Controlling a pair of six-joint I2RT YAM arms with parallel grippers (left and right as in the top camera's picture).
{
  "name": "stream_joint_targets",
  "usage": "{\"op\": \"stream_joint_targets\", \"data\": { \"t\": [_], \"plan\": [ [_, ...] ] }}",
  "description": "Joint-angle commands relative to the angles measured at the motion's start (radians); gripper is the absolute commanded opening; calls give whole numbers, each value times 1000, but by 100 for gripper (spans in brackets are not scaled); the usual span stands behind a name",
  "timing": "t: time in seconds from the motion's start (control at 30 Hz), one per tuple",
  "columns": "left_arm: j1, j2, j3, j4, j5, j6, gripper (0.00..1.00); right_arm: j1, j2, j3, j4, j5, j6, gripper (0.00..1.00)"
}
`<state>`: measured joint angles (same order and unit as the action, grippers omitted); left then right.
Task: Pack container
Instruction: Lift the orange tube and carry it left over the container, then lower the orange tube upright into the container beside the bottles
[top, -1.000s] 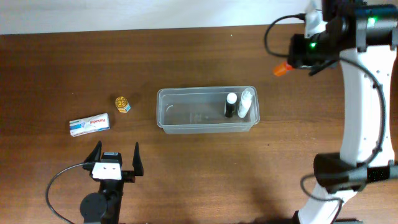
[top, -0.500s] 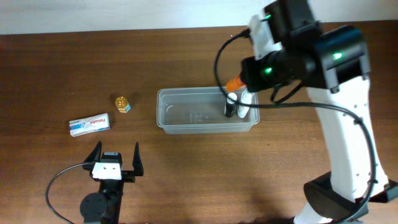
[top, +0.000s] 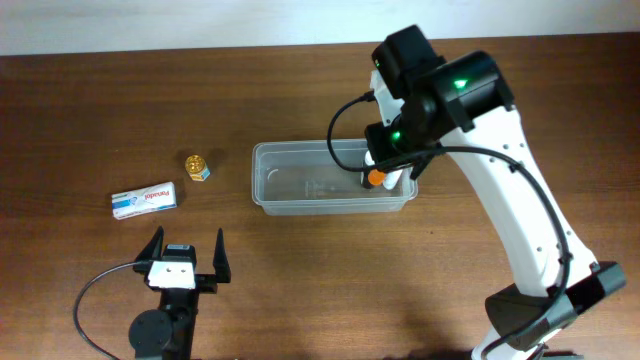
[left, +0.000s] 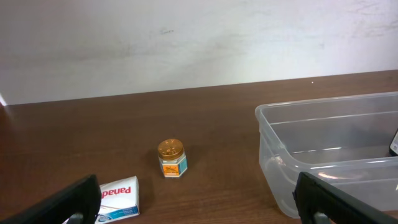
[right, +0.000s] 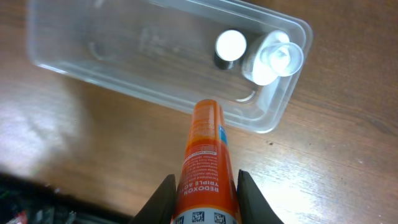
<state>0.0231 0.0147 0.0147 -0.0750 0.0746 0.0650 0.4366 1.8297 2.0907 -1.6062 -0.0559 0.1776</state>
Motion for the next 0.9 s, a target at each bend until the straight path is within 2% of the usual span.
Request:
{"op": "stream_joint_targets", "data": {
  "t": [0.0, 0.2, 0.37, 0.87],
  "plan": [
    [6, -9, -6, -1, -3, 19, 99, 0, -7, -64, 42, 72, 23, 19],
    [6, -9, -6, -1, -3, 19, 99, 0, 3, -107, 101, 73, 23, 20],
    [6, -9, -6, -1, -3, 19, 99, 0, 25, -108, 105, 125, 49, 20],
    [6, -9, -6, -1, -3, 19, 99, -7, 91, -127, 135, 121, 117, 20]
  ]
}}
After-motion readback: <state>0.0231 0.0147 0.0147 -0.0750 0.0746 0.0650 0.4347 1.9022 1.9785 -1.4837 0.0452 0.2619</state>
